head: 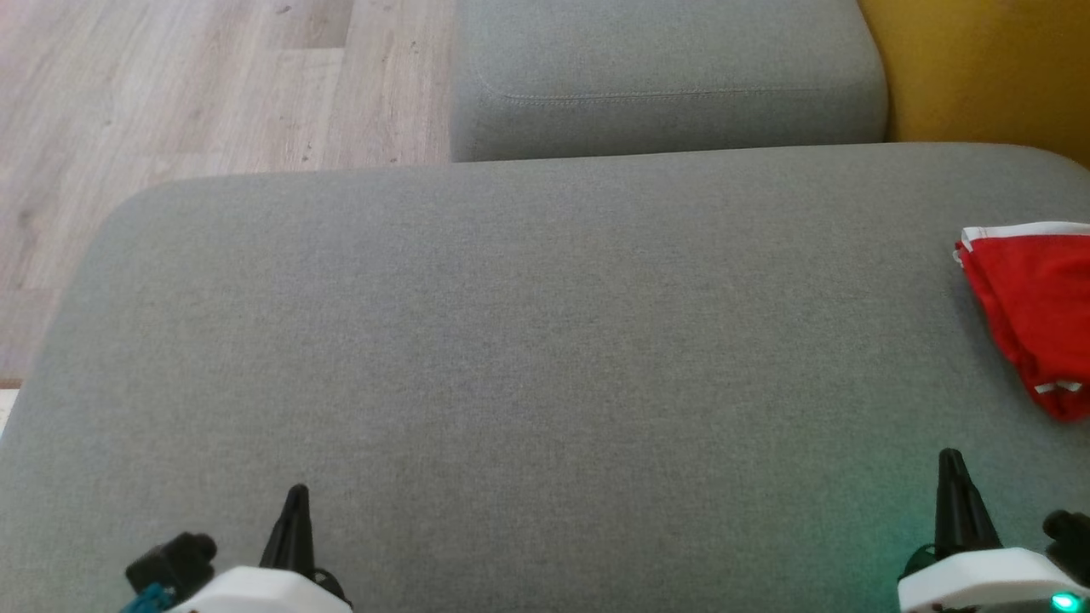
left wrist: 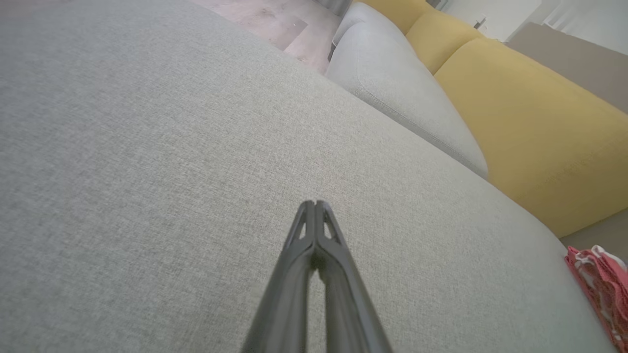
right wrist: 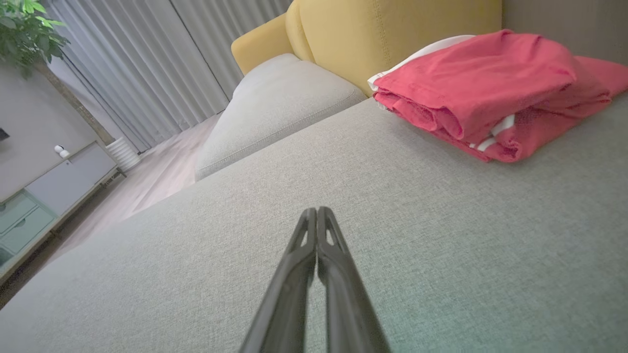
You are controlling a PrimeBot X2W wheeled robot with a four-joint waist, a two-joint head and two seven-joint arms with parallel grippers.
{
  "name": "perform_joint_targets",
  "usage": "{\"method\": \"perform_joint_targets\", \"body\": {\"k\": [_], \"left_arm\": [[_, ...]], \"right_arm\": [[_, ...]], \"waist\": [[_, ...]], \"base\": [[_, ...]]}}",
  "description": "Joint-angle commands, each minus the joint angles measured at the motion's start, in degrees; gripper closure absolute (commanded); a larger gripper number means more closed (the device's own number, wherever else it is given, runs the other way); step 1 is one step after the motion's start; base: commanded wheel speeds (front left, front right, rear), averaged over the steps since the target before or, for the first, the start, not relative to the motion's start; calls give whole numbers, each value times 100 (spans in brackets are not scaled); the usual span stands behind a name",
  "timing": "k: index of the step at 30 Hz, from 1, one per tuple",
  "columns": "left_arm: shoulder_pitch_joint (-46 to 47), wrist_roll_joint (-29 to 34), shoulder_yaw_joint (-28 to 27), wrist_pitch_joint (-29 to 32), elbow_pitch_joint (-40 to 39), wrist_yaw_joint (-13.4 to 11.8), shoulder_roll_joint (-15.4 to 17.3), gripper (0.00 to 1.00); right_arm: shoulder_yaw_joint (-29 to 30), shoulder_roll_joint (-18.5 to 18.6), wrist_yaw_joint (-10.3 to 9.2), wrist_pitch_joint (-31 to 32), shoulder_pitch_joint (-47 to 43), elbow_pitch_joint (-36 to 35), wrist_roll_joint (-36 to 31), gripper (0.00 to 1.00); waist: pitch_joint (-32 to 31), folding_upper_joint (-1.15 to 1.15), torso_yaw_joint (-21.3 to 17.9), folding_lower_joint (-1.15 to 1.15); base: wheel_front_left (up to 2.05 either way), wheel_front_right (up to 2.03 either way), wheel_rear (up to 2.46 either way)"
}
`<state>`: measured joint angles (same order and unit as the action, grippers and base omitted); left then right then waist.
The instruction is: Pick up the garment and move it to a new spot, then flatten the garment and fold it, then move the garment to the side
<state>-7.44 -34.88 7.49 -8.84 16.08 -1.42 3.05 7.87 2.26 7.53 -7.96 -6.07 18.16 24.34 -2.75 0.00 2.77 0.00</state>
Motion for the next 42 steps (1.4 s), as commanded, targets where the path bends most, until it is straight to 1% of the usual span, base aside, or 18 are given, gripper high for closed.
{"method": "perform_joint_targets", "body": {"k": [1, 35, 42], "left_arm": [[343, -146, -135, 21, -183, 44, 44, 100], [742, -2403, -589, 582, -195, 380, 55, 100], [811, -2785, -669, 680, -196, 437, 55, 100]], "right_arm": [[-39, 25, -1, 30, 310, -207, 179, 100], [-76, 39, -2, 592, 673, -289, 2800, 100], [-83, 42, -3, 688, 735, -303, 3247, 100]], "waist": [[4, 0, -3, 0], [119, 0, -112, 0], [138, 0, -130, 0]], "base": [[0, 0, 0], [0, 0, 0], [0, 0, 0]]}}
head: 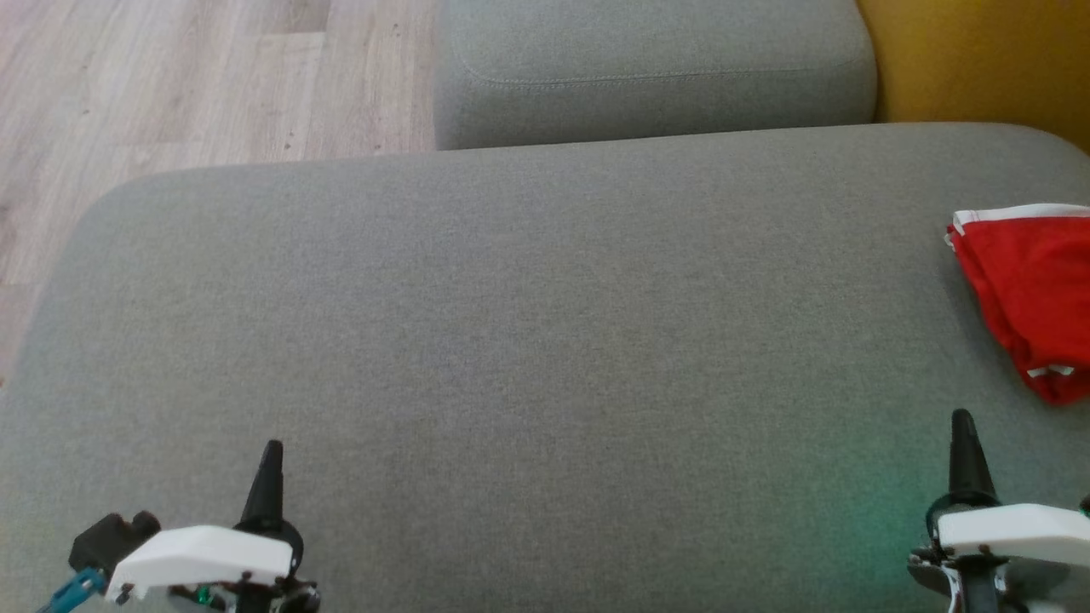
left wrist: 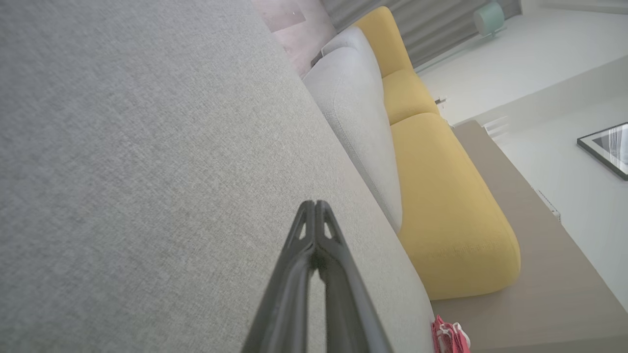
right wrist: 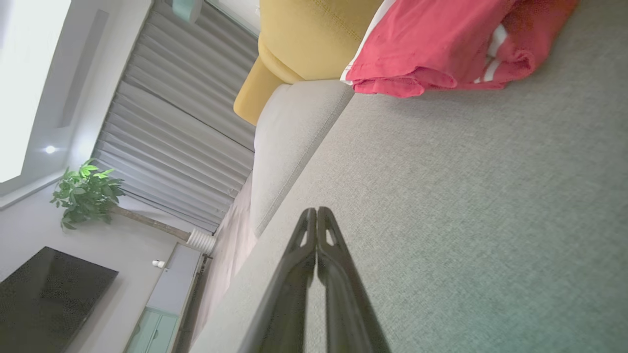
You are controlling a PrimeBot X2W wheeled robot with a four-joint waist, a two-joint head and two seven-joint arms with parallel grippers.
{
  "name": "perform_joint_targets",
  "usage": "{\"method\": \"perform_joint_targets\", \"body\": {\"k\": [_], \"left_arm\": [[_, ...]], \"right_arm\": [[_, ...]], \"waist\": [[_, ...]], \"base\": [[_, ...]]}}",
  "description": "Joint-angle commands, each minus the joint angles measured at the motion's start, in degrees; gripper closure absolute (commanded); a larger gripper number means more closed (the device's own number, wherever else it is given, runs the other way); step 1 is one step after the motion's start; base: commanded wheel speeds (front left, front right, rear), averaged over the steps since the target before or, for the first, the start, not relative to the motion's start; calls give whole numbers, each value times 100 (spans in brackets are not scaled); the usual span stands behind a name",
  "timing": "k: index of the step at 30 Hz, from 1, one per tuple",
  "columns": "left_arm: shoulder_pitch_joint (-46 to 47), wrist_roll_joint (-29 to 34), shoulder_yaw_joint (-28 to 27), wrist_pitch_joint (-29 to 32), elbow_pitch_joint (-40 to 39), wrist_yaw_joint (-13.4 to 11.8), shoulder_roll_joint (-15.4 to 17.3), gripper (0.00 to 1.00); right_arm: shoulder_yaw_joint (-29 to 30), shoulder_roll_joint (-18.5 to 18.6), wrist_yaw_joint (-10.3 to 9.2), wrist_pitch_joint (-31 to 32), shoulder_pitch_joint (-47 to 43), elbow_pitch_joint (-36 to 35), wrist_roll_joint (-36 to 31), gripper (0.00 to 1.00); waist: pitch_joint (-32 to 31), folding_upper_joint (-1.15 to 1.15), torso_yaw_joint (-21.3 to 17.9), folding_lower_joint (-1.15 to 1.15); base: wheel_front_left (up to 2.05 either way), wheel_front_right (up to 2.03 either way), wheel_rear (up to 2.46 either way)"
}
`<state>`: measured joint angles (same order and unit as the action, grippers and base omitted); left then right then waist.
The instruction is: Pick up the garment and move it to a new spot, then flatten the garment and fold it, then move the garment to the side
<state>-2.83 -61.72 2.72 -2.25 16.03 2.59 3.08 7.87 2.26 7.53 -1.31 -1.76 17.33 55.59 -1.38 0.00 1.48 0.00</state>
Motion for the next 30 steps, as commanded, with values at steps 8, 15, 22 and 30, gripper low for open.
{"method": "perform_joint_targets", "body": {"k": [8, 15, 22, 30], "left_arm": [[443, -613, -301, 153, -194, 113, 51, 100], [535, -1124, -411, 286, -195, 190, 49, 100], [616, -1571, -508, 404, -196, 258, 47, 100], [708, -2079, -619, 538, -197, 334, 44, 100]], "right_arm": [[-92, 45, -3, 152, 388, -239, 722, 100], [-100, 49, -3, 280, 471, -258, 1322, 100], [-108, 52, -3, 393, 544, -274, 1847, 100], [-116, 55, -4, 521, 626, -293, 2444, 100]], "waist": [[28, 0, -26, 0], [54, 0, -51, 0], [77, 0, -73, 0], [103, 0, -97, 0]], "base": [[0, 0, 0], [0, 0, 0], [0, 0, 0], [0, 0, 0]]}}
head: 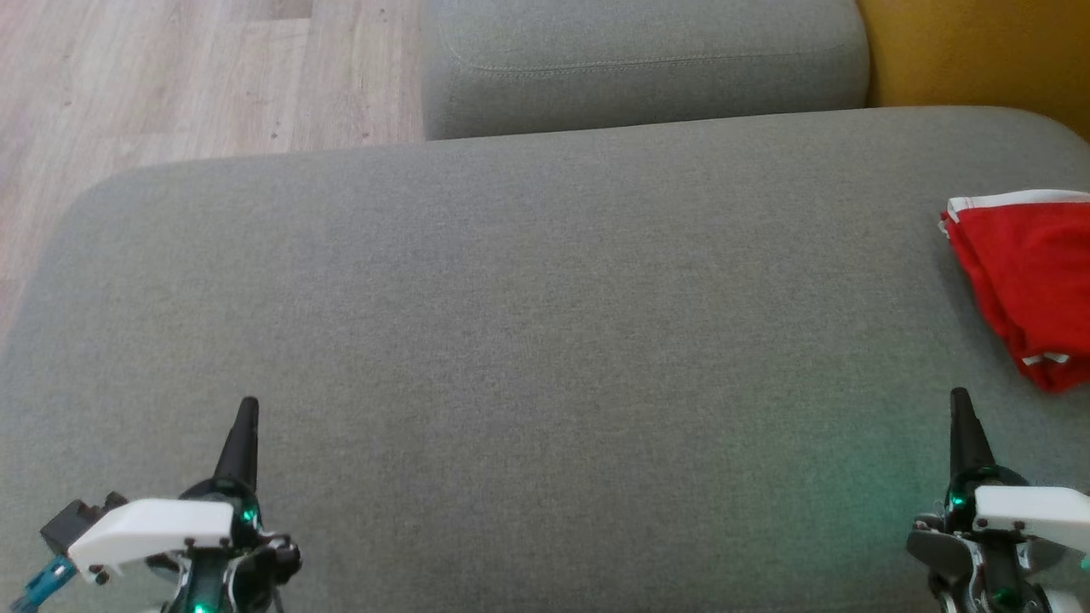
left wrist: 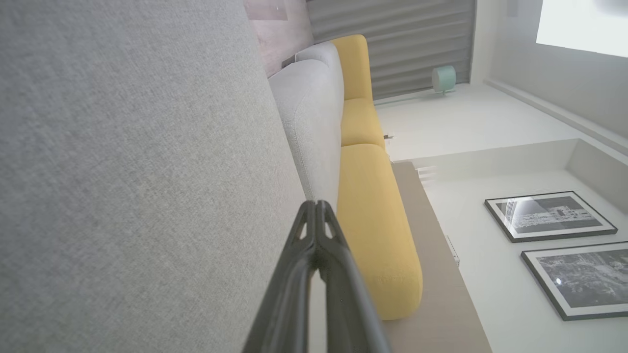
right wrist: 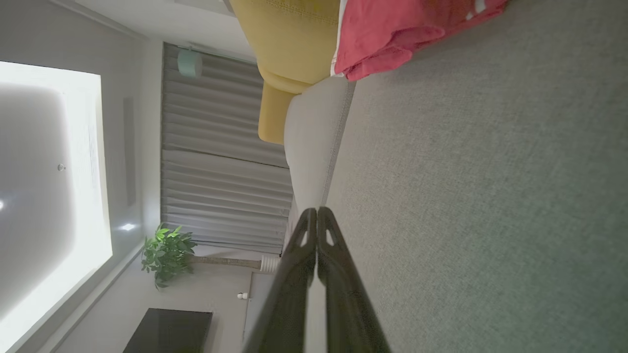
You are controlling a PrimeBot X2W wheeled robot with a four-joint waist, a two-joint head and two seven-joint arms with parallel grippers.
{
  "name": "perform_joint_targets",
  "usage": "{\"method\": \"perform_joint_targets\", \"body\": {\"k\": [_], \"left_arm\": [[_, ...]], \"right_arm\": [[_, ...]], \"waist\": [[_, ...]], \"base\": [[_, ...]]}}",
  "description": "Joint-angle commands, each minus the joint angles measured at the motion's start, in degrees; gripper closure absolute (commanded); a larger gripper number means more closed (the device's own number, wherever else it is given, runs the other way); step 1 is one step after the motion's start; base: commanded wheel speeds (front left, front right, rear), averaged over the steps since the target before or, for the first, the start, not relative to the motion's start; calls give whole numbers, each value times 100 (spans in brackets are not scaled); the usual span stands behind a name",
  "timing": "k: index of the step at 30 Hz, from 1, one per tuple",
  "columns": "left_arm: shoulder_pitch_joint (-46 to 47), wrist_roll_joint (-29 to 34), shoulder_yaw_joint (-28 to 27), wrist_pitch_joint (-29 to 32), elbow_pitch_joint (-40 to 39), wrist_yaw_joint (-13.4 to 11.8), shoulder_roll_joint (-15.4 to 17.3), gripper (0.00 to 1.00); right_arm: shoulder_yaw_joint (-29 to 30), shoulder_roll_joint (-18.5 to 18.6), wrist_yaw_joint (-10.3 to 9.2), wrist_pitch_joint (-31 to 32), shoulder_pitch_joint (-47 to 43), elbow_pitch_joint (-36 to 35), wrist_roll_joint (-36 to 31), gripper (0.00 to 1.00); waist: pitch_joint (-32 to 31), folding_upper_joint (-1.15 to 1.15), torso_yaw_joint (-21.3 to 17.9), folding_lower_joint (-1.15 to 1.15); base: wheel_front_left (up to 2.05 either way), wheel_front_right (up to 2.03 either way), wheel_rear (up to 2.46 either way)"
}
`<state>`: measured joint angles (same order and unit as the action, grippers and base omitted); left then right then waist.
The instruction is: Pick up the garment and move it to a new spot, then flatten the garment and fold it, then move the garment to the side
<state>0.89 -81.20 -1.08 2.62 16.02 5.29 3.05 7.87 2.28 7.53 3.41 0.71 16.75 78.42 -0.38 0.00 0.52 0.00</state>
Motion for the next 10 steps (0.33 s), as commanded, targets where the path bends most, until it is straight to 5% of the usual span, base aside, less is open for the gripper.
{"method": "perform_joint_targets", "body": {"k": [1, 10], "left_arm": [[348, -195, -253, 68, -196, 74, 47, 100], [441, -704, -365, 203, -198, 151, 44, 100]], "right_arm": [[-118, 53, -4, 64, 390, -237, 236, 100], [-126, 57, -4, 193, 473, -256, 835, 100]], "waist": [[6, 0, -5, 0], [32, 0, -30, 0]], "base": [[0, 0, 0], [0, 0, 0]]}}
